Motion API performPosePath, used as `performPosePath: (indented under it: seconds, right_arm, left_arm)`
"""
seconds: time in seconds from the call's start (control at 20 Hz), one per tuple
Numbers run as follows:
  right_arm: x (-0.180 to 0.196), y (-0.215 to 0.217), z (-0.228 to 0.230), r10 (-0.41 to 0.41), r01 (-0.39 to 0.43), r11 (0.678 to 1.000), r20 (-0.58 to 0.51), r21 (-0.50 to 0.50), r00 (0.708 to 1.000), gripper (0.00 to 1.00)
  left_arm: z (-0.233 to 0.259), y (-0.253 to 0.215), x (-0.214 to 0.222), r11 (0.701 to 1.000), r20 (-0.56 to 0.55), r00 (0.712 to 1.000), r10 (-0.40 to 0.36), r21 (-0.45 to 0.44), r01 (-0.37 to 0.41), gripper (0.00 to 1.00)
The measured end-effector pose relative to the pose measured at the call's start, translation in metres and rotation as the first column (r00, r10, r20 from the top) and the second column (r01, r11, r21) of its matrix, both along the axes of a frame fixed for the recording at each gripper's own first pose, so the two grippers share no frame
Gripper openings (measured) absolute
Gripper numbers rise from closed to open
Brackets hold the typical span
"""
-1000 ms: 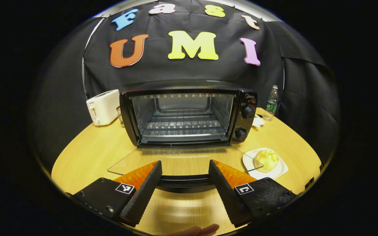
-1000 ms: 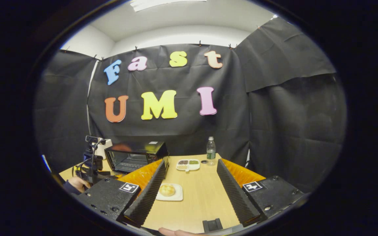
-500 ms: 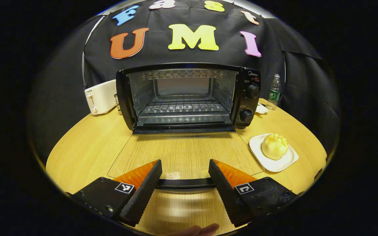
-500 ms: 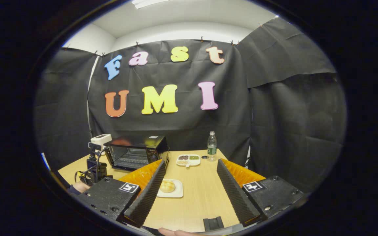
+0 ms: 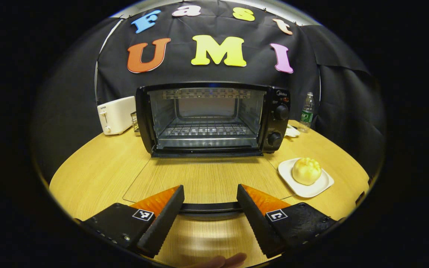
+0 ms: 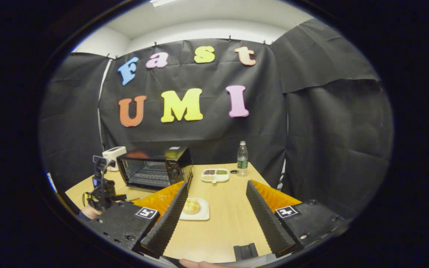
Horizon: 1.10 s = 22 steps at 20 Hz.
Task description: Open the electric oven with the left hand, put the food in, and close the electric oven.
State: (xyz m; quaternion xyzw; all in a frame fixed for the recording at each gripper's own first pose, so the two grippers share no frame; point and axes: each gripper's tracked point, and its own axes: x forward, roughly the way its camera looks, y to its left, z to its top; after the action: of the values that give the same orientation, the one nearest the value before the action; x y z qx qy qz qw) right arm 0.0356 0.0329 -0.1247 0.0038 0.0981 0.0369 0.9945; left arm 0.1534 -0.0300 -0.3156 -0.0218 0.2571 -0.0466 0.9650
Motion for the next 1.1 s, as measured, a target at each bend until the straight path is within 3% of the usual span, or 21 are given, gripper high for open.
performPosePath:
  seconds: [0.45, 0.85, 1.1]
  right_arm:
    - [0.017, 0.021, -0.027, 0.011, -0.011, 1.0, -0.052, 0.002, 0.999, 0.97]
    - [0.064, 0.045, -0.062, 0.025, -0.024, 0.999, -0.042, 0.038, 0.999, 0.97]
    - [0.103, 0.065, -0.111, 0.045, -0.04, 0.998, -0.116, 0.047, 0.992, 0.96]
  left_arm:
    - [0.13, 0.024, -0.044, 0.999, 0.262, 0.964, 0.035, -0.012, -0.033, 0.93]
    - [0.203, 0.048, -0.103, 0.997, 0.376, 0.923, 0.079, -0.007, -0.082, 0.93]
    - [0.245, 0.064, -0.135, 0.994, 0.448, 0.889, 0.097, -0.002, -0.108, 0.93]
